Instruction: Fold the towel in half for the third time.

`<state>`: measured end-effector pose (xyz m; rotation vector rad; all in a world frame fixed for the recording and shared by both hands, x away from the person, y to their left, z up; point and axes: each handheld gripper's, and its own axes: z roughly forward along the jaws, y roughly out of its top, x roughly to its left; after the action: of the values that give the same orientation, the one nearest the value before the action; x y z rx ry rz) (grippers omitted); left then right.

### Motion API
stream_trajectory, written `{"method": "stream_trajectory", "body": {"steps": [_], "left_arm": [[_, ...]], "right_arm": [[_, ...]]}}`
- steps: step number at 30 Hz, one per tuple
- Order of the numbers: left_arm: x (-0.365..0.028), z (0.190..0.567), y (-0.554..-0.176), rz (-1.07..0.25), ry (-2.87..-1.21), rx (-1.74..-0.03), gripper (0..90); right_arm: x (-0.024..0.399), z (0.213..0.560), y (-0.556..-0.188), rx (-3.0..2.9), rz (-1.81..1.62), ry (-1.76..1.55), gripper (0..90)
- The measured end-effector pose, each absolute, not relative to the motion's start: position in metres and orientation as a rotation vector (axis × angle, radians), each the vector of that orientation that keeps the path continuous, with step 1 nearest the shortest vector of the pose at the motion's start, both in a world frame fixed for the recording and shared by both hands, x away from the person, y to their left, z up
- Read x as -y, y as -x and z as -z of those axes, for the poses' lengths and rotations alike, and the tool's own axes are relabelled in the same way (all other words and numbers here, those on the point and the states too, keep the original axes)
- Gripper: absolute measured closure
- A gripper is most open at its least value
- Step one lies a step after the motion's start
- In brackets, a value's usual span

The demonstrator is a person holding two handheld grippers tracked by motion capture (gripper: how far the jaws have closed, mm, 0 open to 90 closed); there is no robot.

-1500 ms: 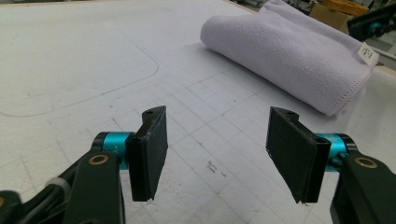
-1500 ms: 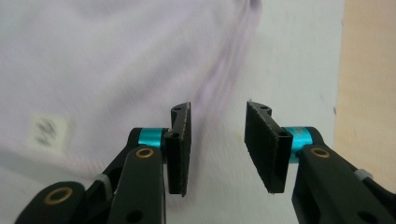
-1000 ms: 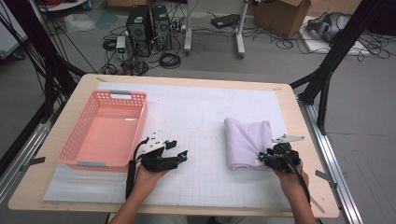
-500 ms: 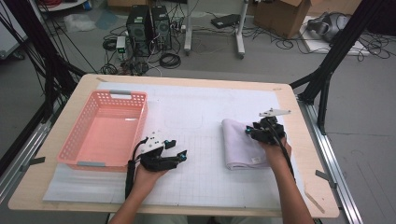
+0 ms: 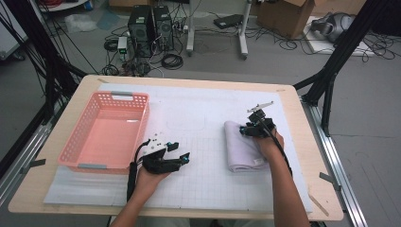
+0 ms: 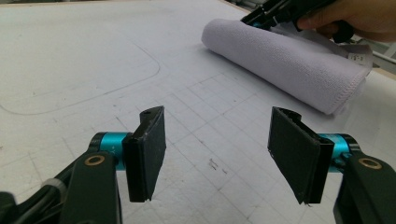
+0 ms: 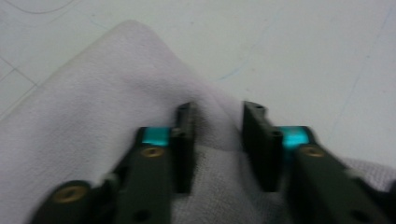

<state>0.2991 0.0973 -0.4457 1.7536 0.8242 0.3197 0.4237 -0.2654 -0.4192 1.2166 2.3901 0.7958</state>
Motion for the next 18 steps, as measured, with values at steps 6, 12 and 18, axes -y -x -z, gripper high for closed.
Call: {"method": "stream_trajectory", "body": {"steps": [6,12,18], "left_arm": [[-0.097,0.446,-0.300,-0.319,-1.754,-0.826,37.2],[-0.098,0.446,-0.300,-0.321,-1.748,-0.829,37.2],[-0.098,0.446,-0.301,-0.329,-1.745,-0.833,37.0]], "right_arm": [[0.256,0.410,-0.418,-2.292,-0.884,-1.083,82.3],[0.260,0.403,-0.415,-2.137,-0.871,-1.181,54.6],[0.308,0.405,-0.399,-2.116,-0.854,-1.369,60.5]]}}
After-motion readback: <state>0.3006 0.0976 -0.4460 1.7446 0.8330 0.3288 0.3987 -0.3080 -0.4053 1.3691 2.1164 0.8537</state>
